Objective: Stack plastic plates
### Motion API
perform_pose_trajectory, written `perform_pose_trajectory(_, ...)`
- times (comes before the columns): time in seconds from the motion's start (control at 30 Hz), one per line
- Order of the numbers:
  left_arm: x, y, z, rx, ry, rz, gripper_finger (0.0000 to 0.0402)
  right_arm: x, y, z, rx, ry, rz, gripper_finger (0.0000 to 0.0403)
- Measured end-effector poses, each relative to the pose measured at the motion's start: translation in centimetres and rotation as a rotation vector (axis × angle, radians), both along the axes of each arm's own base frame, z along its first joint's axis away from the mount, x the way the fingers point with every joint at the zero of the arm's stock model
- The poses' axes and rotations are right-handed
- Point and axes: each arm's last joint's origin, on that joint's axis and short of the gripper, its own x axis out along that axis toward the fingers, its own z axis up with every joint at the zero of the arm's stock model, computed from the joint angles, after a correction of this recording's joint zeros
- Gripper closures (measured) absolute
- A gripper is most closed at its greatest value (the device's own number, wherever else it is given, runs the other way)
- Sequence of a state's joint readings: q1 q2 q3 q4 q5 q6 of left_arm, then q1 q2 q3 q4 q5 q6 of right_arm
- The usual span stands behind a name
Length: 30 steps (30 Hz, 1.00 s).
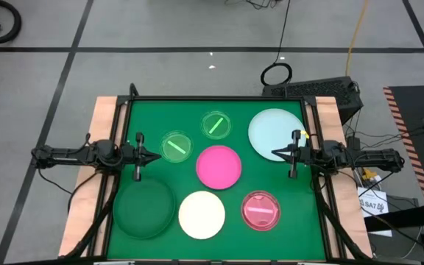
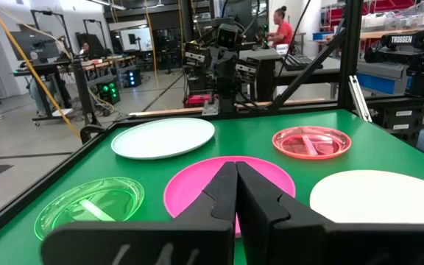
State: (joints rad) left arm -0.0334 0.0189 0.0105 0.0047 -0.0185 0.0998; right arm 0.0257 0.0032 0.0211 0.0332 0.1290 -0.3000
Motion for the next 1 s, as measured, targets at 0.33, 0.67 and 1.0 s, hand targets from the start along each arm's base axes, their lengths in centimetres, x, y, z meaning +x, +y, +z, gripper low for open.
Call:
perform_pose_trajectory(0.33, 0.0, 0.0, 0.01, 0.0, 0.0, 0.001, 0.0396, 0.0, 0.0, 0.0, 0.0, 0.0, 0.0, 0.0394)
perform_pose_trajectory(0.67, 0.0, 0.0, 0.01, 0.0, 0.0, 0.0, 0.0396, 0.0, 0.0, 0.0, 0.0, 0.0, 0.0, 0.0394)
perform_pose_trajectory(1.0, 0.0, 0.01, 0.01, 0.078, -0.001, 0.002, 0.0396, 0.0, 0.0, 0.0, 0.0, 0.0, 0.0, 0.0394)
